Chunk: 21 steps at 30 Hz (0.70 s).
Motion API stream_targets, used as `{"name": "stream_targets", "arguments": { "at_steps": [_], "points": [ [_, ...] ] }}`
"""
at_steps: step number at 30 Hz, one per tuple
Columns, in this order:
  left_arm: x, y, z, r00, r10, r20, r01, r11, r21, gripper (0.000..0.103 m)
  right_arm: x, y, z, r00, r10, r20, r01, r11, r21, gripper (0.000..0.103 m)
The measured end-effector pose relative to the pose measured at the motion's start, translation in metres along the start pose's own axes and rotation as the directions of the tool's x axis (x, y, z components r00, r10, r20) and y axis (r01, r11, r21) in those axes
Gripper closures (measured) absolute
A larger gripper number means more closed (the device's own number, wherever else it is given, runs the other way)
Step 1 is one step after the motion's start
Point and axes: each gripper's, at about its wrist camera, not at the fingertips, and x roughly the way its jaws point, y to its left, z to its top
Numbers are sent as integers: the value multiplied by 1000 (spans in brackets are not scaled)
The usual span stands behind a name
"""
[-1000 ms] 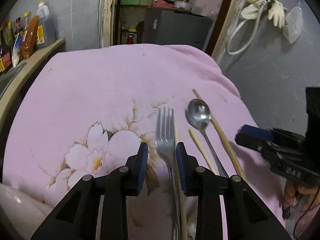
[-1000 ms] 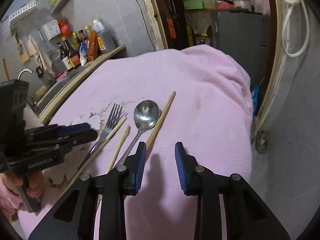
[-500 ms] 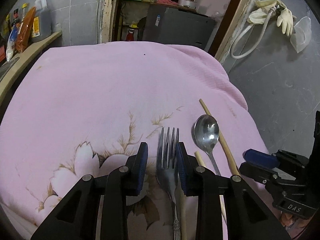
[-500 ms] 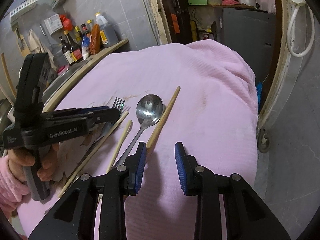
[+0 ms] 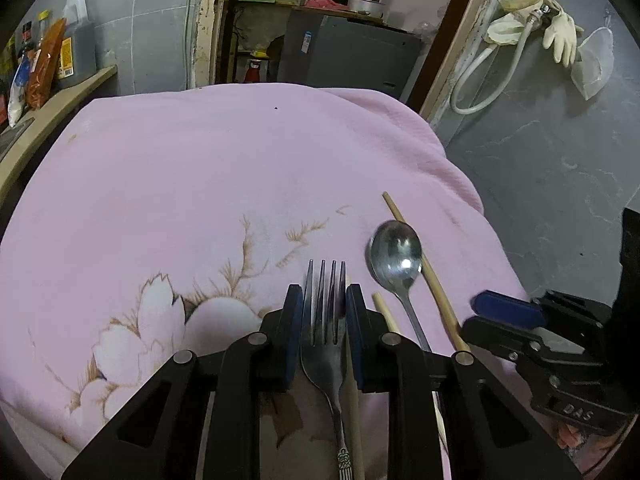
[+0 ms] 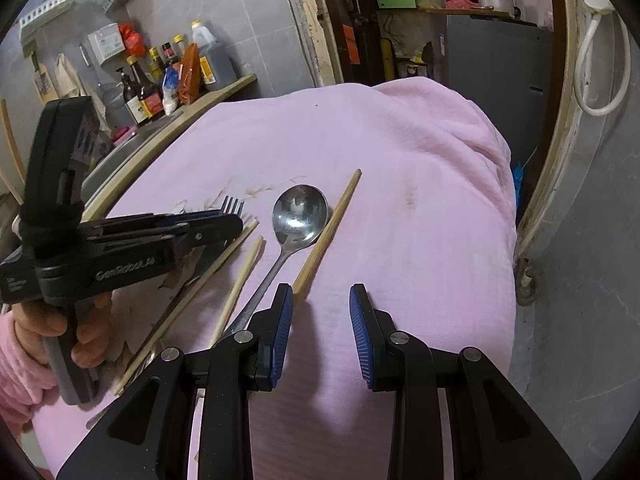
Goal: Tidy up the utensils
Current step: 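Grasp a metal fork with the left tool while the right tool grasps a wooden chopstick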
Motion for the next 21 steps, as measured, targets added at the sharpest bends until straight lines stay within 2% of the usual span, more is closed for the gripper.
{"name": "stream_targets", "arguments": {
  "at_steps": [7,13,14,15,16,21],
  "points": [
    [-13,-2,-11,1000,-17,1,17,1000,3,85,8,5,2,999,18,-30,-17,1000,12,76],
    [-37,-7,-30,1000,4,25,-5,1000,26,86,12,18,2,998,-43,-47,40,997,-59,76],
    [-42,-9,-33,999,16,34,-17,999,34,97,12,20,0,998,-48,-48,45,996,-72,80],
    [-47,-11,-37,999,34,38,-36,998,50,102,11,22,-1,998,-47,-47,43,995,-85,84],
    [-49,-12,-40,998,45,39,-48,997,58,102,10,25,-2,998,-47,-45,42,995,-95,91],
    [-53,-11,-48,998,51,36,-53,996,66,102,4,28,-8,996,-76,-57,69,991,-112,92]
  ]
}}
